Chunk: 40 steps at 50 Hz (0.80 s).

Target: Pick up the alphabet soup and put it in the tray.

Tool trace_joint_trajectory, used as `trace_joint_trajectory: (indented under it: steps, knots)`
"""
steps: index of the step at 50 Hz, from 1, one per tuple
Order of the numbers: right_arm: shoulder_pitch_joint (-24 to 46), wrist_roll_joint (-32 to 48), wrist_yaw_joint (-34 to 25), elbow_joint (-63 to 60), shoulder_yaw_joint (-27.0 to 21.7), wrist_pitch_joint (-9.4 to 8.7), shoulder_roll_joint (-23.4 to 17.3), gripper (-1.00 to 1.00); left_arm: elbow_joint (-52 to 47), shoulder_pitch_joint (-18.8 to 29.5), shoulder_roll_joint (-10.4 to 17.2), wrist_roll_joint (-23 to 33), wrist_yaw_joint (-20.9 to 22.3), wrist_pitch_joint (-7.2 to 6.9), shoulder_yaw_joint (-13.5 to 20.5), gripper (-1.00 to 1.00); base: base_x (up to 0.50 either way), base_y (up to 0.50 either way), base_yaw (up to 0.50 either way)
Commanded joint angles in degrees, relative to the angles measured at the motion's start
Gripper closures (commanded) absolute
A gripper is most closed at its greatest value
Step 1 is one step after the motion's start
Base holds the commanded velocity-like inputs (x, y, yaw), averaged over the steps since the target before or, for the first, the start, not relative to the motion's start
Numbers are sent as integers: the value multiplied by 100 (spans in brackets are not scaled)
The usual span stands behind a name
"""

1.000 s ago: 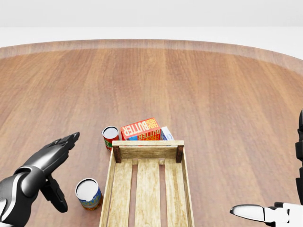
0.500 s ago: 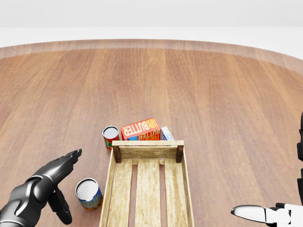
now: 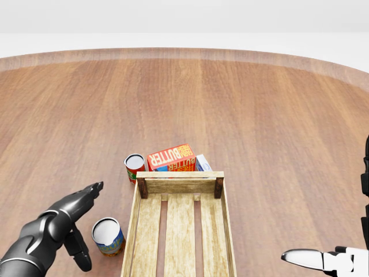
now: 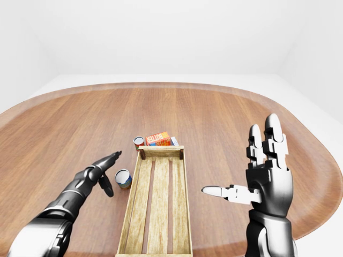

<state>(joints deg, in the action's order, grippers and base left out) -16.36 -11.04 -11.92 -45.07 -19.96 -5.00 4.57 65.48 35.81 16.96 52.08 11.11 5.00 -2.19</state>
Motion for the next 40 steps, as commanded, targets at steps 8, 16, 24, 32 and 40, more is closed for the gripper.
trace_joint_trajectory:
  steps: [8, 16, 24, 32, 40]
  knots:
    - [-5, 58, 34, 26, 112, 0, -17, -100, 572, 247, -124, 39, -258, 0, -94, -100, 0, 0, 0]
    - [8, 84, 62, 46, 144, 0, -25, -100, 688, 351, -158, -14, -259, 0, -86, -100, 0, 0, 0]
    - [9, 82, 78, 44, 158, 0, -30, -100, 737, 445, -181, -82, -127, 0, -65, -100, 0, 0, 0]
    - [-5, 70, 73, 23, 151, 0, -27, -100, 848, 507, -211, -165, -73, 0, -48, -100, 0, 0, 0]
    - [-13, 74, 69, 16, 153, 0, -22, -100, 953, 515, -263, -216, -72, 0, -40, -100, 0, 0, 0]
